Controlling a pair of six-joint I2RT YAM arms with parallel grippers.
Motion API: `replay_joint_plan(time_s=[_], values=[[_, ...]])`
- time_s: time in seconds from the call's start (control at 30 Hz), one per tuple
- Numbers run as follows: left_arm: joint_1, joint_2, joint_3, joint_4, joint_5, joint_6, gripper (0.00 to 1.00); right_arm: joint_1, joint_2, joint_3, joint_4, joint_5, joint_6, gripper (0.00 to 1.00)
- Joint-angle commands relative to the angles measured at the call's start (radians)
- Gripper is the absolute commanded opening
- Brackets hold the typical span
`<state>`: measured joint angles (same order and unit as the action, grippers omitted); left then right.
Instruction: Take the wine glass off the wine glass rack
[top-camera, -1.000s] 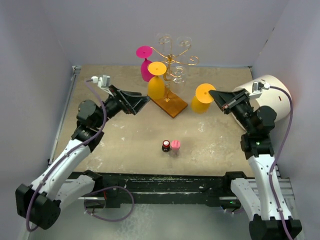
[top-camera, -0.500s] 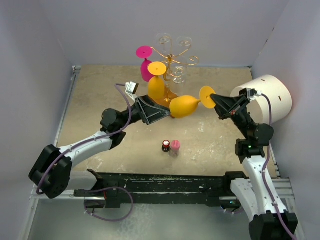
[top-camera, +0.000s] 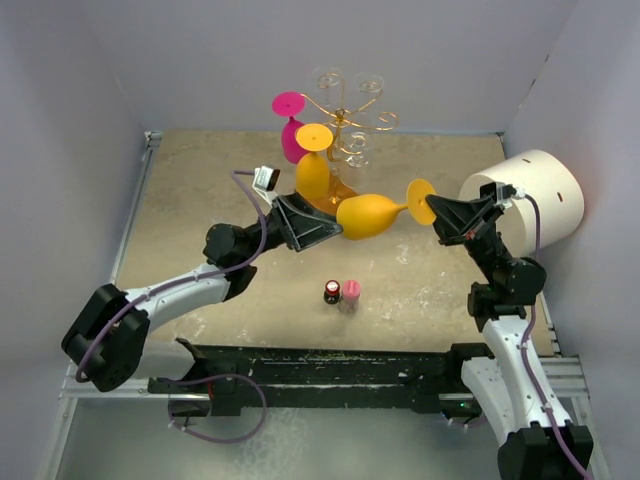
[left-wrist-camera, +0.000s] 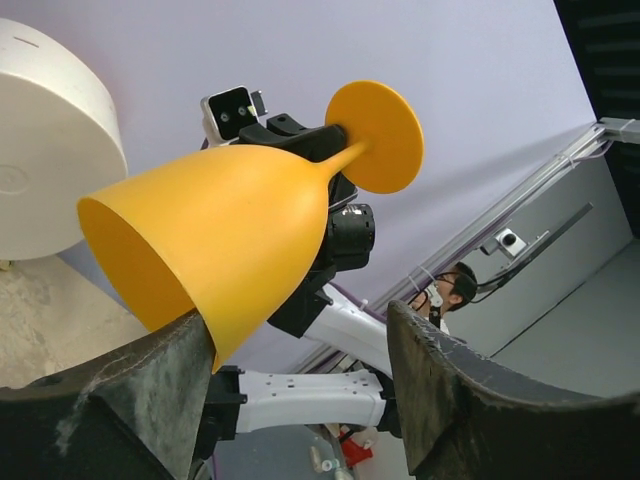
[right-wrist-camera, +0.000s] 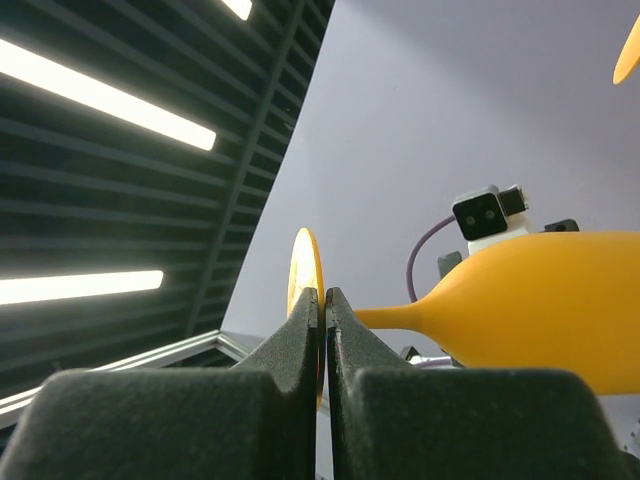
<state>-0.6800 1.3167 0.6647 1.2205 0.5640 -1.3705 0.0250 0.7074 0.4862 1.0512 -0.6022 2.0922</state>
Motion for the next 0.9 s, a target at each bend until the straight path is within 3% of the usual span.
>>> replay_joint_plan(time_s=[0.0, 0.27, 0.4, 0.53, 0.6, 0.73, 0.87], values=[[-0.024, 0.018, 0.022, 0.15, -0.014, -0.05, 0.67, -0.004, 0.019, -0.013, 0.083, 0.008, 0.2, 0.0], [-0.051, 0.046, 0.029, 0.224, -0.011, -0.075, 0.41, -0.003, 0.017, -0.054, 0.074, -0.016, 0.162, 0.01], [-0.054, 0.038, 0.017, 0.233, -0.012, -0.075, 0.22, -0.004, -0.019, -0.056, -0.075, -0.043, 0.07, 0.05], [-0.053, -0.004, -0.002, 0.166, -0.013, -0.045, 0.14, -0.004, -0.068, -0.084, -0.221, -0.043, -0.037, 0.16], [-0.053, -0.034, -0.002, 0.082, -0.002, -0.018, 0.1, -0.004, -0.081, -0.104, -0.266, -0.029, -0.093, 0.29], [-0.05, -0.103, -0.02, -0.063, -0.01, 0.046, 0.01, -0.003, -0.097, -0.147, -0.248, 0.004, -0.172, 0.42], [-0.044, -0.224, -0.039, -0.257, -0.048, 0.152, 0.0, -0.004, -0.094, -0.148, -0.288, 0.001, -0.296, 0.7]])
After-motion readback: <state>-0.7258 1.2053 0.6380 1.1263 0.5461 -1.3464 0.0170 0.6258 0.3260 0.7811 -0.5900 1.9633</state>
